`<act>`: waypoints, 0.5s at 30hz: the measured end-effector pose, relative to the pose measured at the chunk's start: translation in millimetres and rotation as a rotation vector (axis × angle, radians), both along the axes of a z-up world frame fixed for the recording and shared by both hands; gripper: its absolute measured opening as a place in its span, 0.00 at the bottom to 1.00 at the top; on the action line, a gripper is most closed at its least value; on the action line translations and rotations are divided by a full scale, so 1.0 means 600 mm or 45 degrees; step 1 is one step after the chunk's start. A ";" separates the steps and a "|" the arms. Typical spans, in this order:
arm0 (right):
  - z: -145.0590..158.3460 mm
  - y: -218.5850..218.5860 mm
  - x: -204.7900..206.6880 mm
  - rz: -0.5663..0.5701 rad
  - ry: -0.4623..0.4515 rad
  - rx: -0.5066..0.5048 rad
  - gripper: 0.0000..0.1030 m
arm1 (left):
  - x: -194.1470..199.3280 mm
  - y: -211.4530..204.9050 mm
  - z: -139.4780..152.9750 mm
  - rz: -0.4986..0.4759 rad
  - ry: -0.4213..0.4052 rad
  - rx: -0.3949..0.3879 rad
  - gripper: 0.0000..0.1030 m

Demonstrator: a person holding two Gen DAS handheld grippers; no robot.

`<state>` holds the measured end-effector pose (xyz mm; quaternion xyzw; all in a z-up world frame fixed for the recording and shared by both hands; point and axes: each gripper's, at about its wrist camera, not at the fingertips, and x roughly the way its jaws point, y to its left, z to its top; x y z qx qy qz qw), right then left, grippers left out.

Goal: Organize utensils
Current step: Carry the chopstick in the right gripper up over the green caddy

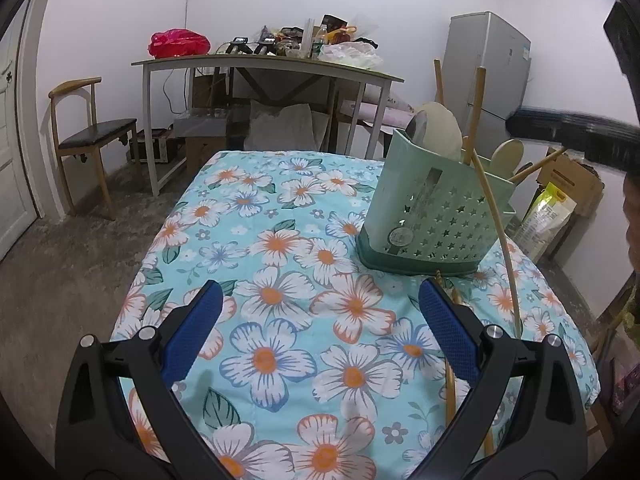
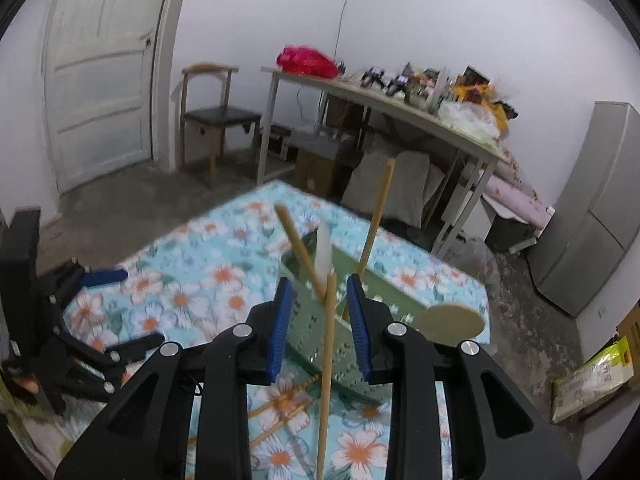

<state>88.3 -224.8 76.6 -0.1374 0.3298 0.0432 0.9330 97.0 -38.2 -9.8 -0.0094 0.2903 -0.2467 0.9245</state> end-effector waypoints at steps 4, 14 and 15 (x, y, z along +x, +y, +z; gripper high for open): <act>-0.030 -0.013 0.022 -0.043 0.088 -0.011 0.22 | 0.000 -0.001 -0.002 -0.011 -0.005 0.005 0.92; -0.068 -0.023 0.067 -0.074 0.142 -0.057 0.18 | -0.002 -0.007 -0.002 -0.018 0.003 0.008 0.92; -0.067 -0.022 0.065 -0.068 0.138 -0.055 0.15 | -0.002 -0.008 -0.003 -0.018 0.005 0.008 0.92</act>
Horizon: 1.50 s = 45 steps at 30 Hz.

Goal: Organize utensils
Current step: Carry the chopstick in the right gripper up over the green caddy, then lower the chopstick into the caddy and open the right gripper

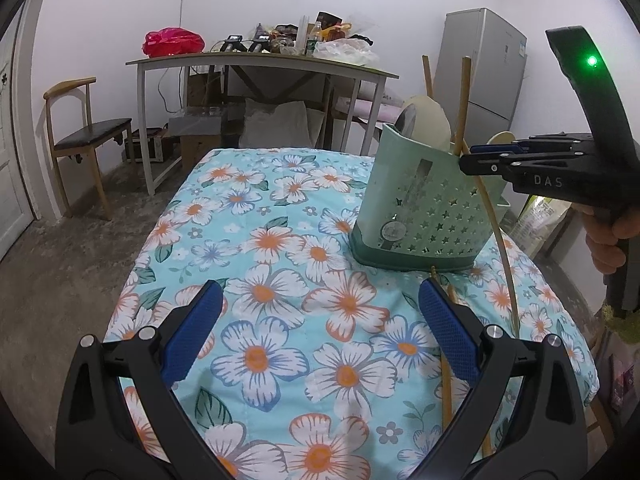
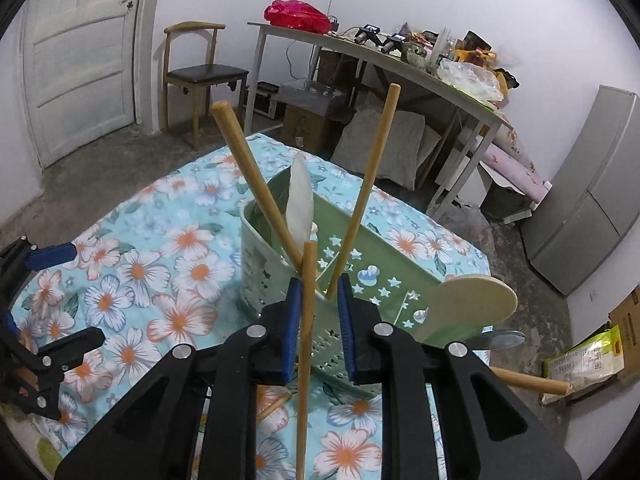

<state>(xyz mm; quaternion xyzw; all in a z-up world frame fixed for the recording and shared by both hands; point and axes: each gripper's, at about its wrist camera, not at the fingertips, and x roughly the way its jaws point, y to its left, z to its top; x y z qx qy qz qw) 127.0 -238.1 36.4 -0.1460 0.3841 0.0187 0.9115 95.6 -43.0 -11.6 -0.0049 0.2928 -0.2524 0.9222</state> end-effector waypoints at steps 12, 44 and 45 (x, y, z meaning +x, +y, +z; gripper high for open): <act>0.063 -0.006 -0.048 -0.011 -0.163 0.014 0.06 | 0.002 -0.003 -0.003 -0.005 0.013 0.008 0.92; 0.142 -0.059 0.015 -0.351 -0.802 0.226 0.08 | 0.014 0.007 -0.013 0.038 0.044 0.028 0.92; 0.141 -0.058 0.010 -0.349 -0.806 0.218 0.08 | 0.013 0.007 -0.013 0.042 0.045 0.031 0.92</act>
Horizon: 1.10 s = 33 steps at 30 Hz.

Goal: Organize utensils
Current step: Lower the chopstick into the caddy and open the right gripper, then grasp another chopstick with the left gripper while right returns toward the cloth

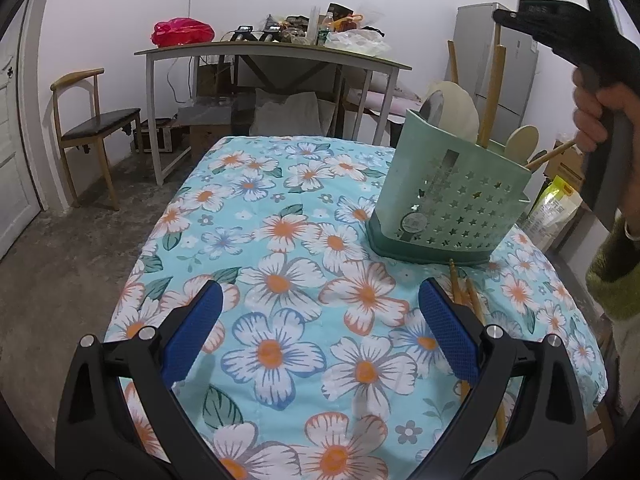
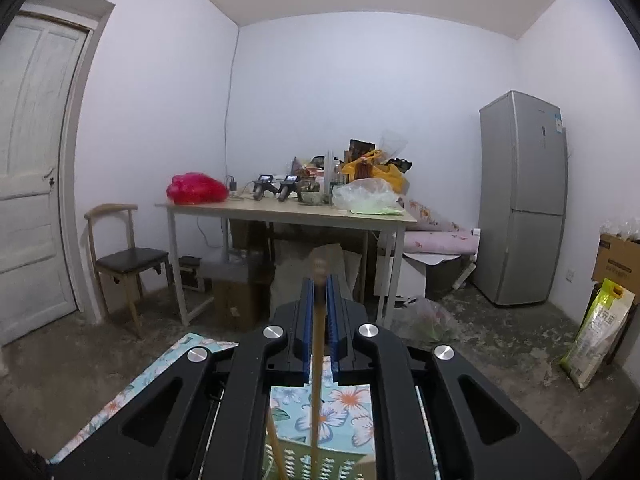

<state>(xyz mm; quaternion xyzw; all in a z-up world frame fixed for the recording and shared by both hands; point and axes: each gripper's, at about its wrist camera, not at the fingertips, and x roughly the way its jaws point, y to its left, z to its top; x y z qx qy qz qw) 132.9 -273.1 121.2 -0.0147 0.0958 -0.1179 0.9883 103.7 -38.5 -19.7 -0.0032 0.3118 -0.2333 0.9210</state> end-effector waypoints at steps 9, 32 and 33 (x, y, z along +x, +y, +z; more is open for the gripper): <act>0.033 -0.016 -0.097 0.017 -0.080 0.054 0.18 | -0.004 0.005 0.011 0.014 -0.021 0.011 0.92; -0.358 -0.024 -0.164 0.275 0.979 0.824 0.36 | -0.043 -0.045 0.033 -0.094 0.020 0.062 0.92; -0.365 -0.021 -0.161 0.282 0.975 0.823 0.33 | -0.045 -0.049 0.033 -0.101 0.023 0.071 0.92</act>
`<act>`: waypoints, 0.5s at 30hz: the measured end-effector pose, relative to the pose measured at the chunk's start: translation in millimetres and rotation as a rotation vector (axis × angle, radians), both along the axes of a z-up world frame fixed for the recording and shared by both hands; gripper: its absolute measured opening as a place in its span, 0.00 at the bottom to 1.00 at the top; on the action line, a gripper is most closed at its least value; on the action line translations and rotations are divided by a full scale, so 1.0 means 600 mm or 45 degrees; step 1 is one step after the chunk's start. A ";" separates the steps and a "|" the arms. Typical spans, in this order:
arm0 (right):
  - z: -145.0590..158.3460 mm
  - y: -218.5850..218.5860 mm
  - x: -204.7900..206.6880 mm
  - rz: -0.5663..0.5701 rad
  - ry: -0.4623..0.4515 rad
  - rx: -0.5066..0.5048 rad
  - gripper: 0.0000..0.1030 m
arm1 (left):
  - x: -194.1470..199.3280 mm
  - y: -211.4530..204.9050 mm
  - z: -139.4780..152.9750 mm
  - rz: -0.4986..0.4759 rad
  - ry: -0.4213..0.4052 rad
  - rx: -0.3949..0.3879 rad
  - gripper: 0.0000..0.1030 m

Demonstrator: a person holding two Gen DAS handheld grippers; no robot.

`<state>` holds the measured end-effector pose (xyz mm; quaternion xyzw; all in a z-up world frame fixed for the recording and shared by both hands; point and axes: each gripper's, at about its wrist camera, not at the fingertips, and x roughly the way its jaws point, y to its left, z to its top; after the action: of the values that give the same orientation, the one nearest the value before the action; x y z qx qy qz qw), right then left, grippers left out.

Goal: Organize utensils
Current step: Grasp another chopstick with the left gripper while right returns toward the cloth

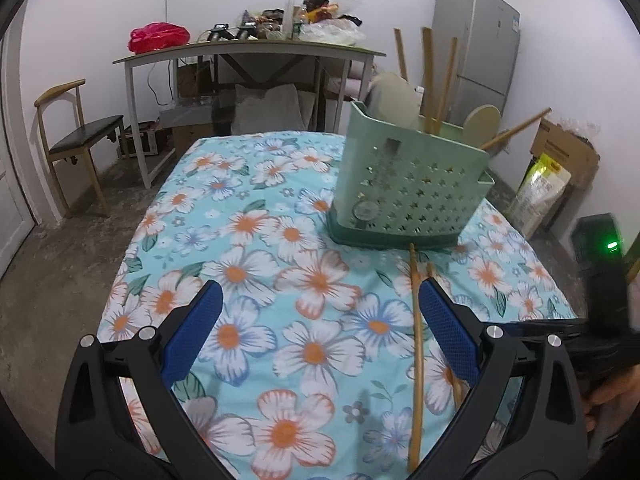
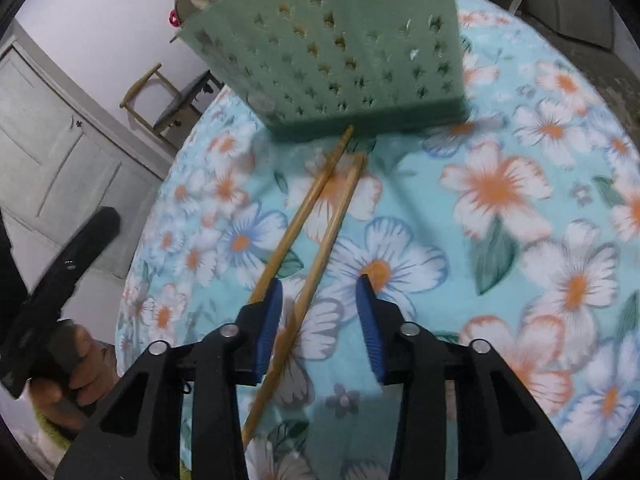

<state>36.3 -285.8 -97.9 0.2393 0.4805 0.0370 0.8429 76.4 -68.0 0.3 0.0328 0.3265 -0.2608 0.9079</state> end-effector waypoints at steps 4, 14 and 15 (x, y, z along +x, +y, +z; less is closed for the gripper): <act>-0.001 0.014 0.009 0.008 -0.031 -0.059 0.14 | -0.008 -0.016 0.001 -0.014 -0.001 0.042 0.92; -0.002 -0.021 -0.025 -0.075 -0.064 -0.053 0.06 | -0.019 -0.092 -0.034 -0.163 0.112 0.202 0.62; -0.002 -0.028 -0.034 -0.091 -0.063 -0.056 0.06 | -0.020 -0.105 -0.043 -0.189 0.131 0.236 0.60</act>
<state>16.0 -302.9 -99.0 0.2368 0.4515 0.0023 0.8603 64.5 -131.2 -25.6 0.1272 0.3920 -0.2976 0.8612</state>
